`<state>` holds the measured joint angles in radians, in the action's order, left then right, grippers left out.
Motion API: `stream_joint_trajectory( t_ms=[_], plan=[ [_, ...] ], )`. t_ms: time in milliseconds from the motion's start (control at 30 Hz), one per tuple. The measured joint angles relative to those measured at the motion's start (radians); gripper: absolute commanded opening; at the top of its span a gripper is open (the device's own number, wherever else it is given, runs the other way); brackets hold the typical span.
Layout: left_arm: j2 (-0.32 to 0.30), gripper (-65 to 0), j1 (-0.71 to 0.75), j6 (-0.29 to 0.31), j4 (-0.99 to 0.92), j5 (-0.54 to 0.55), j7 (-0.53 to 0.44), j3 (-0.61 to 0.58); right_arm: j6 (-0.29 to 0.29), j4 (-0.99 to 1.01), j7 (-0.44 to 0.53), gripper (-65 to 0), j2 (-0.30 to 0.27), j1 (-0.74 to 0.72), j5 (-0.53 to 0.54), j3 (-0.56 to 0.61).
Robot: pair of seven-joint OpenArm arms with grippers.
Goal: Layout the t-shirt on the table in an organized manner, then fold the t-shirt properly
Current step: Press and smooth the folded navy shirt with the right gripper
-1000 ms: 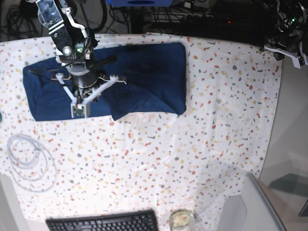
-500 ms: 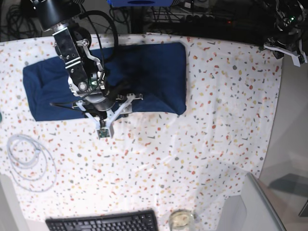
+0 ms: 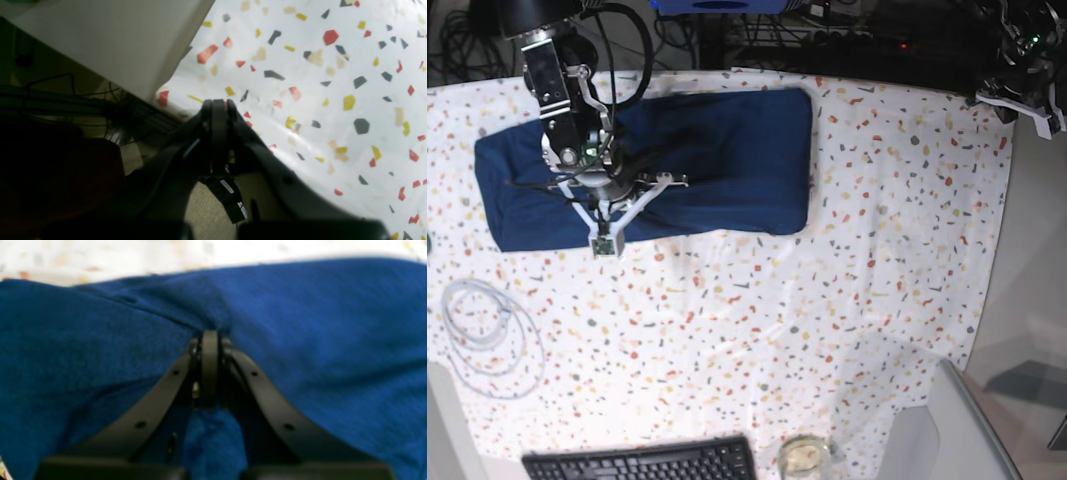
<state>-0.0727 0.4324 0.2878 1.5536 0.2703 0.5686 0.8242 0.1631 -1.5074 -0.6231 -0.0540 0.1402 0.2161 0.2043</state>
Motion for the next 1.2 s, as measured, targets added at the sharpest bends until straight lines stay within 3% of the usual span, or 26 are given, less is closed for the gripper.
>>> stream_joint_trajectory(
  t_ms=[167,200,333,367,433,567,700,967,1200],
  plan=[
    [-0.001,-65.0,0.000,0.000,0.000,0.000,0.000,-0.001,0.000,-0.002,0.003,-61.8,0.000,-0.010,0.001,-0.002],
    [0.000,-65.0,0.000,0.000,0.000,0.000,0.000,-0.003,0.000,-0.005,0.002,-58.7,0.000,-0.010,0.000,-0.001],
    [0.000,-65.0,0.000,0.000,0.000,0.000,0.000,-0.008,0.000,-0.034,-0.002,-35.4,-0.001,-0.008,-0.008,0.001],
    [0.000,-65.0,0.000,0.000,0.000,0.000,0.000,-0.008,0.000,-0.049,-0.002,-32.7,0.000,-0.007,-0.004,0.000],
    [0.000,-65.0,0.000,0.000,0.000,0.000,0.000,-0.006,0.000,-0.091,0.009,-32.7,-0.008,0.010,-0.006,-0.002],
    [-0.003,-65.0,-0.002,0.000,0.000,-0.001,0.000,-0.001,0.000,-0.239,0.008,-33.8,-0.082,0.135,-0.010,-0.001],
    [0.000,-65.0,0.000,0.000,-0.001,0.000,0.001,0.000,0.003,-0.241,-0.010,-33.8,-0.077,0.235,-0.006,0.008],
    [-0.002,-65.0,-0.002,0.000,-0.001,0.000,0.000,-0.007,-0.002,-0.179,0.008,-33.5,-0.109,0.225,-0.011,0.113],
    [-0.003,-65.0,0.000,0.000,-0.001,0.000,0.000,0.000,-0.006,-0.114,0.014,-33.2,-0.105,0.160,-0.008,0.123]
  ],
)
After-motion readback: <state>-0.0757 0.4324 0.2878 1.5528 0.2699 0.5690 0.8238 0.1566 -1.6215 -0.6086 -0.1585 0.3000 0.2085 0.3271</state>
